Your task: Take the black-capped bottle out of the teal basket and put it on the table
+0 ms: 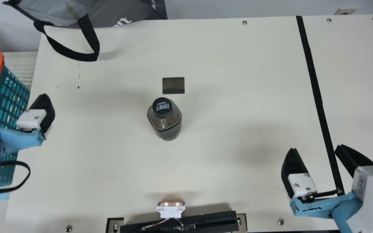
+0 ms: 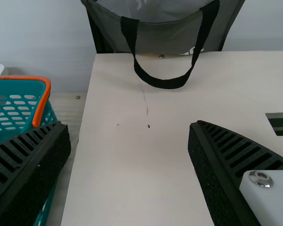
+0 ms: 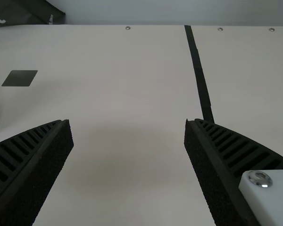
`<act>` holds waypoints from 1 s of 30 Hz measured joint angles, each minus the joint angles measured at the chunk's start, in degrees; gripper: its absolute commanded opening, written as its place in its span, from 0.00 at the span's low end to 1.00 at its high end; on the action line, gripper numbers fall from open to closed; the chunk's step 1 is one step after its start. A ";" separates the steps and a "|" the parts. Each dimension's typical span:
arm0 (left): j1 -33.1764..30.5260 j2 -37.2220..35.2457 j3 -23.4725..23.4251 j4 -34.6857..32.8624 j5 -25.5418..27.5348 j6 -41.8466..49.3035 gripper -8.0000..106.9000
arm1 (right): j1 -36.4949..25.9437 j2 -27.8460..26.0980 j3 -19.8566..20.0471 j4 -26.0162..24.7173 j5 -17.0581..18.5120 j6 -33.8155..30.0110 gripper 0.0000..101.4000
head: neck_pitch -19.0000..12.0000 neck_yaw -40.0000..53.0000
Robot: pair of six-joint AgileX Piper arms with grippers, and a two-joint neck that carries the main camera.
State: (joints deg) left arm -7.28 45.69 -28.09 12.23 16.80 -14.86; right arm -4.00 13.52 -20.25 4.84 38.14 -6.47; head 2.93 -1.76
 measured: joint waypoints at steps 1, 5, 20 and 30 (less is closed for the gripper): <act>0.00 -1.00 0.52 0.17 0.18 -0.16 1.00 | 0.00 0.00 0.00 0.00 0.00 0.00 0.90 | 0.29 -0.29; 0.32 -4.84 2.31 -0.06 1.52 -0.66 1.00 | 0.00 0.00 0.00 0.00 0.00 0.00 0.90 | 0.00 -0.29; 2.76 -19.68 8.86 -4.14 7.42 2.86 1.00 | 0.00 0.00 0.00 0.00 0.00 0.00 0.90 | 0.00 -0.29; 6.53 -29.54 11.59 -10.80 13.02 9.00 1.00 | 0.00 0.00 0.00 0.00 -0.05 0.00 0.90 | 0.00 0.00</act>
State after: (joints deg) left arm -0.75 16.15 -16.50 1.43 29.81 -5.87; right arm -4.00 13.52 -20.25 4.84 38.09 -6.47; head 2.93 -1.76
